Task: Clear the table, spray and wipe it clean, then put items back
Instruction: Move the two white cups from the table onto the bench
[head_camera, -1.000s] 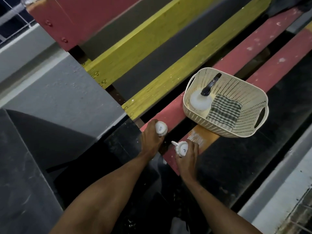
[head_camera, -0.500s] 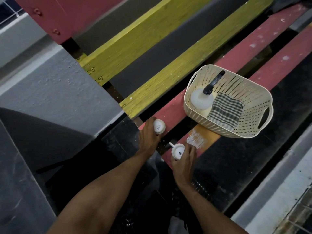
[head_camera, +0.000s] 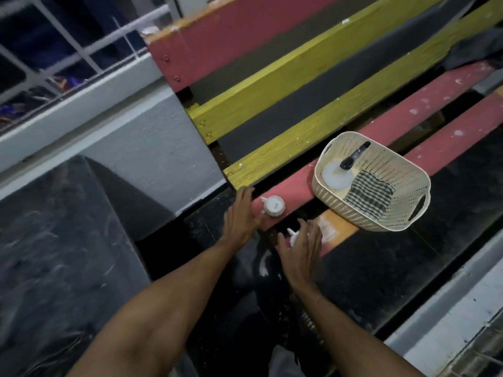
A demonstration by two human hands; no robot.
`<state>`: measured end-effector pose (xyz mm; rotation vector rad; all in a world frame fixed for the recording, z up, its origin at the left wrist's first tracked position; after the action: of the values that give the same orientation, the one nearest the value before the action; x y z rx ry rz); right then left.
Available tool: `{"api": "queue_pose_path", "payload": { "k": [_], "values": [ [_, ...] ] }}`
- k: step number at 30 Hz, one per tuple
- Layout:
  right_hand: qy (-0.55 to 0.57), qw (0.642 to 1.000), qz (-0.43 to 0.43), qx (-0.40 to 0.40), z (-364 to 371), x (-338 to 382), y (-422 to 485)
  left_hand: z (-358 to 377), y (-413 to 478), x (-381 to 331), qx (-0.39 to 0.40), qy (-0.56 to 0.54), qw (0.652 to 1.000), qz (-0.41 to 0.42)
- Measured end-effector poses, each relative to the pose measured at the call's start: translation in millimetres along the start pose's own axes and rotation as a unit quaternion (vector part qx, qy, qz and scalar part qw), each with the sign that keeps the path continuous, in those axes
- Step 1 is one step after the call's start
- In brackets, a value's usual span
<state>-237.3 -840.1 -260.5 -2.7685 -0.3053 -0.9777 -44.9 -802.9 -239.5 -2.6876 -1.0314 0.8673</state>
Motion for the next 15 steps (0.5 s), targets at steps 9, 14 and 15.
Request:
{"api": "queue_pose_path", "payload": {
  "k": [9, 14, 15],
  "values": [
    [0.086, 0.977, -0.183, 0.066, -43.9, 220.5, -82.9, -180.7, -143.5, 62.3, -0.166, -0.066, 0.983, -0.046],
    [0.095, 0.941, -0.291, 0.142, -14.5, 334.0, -217.0, -268.0, -280.4, 163.1, -0.287, -0.152, 0.936, -0.131],
    [0.101, 0.935, -0.301, 0.159, -5.8, 347.9, -243.5, -281.4, -306.4, 181.7, -0.315, -0.164, 0.924, -0.143]
  ]
}}
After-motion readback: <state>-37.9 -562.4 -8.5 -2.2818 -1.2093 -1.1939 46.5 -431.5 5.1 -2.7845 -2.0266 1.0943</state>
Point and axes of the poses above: each hand's wrist, its own y-axis towards the middle knuckle, its own z-axis out of the palm, x = y × z, the point moved 9 cm from there along y, towards the middle knuckle, and after that the axes turned 2 degrees about y, right-handed, at the moved point
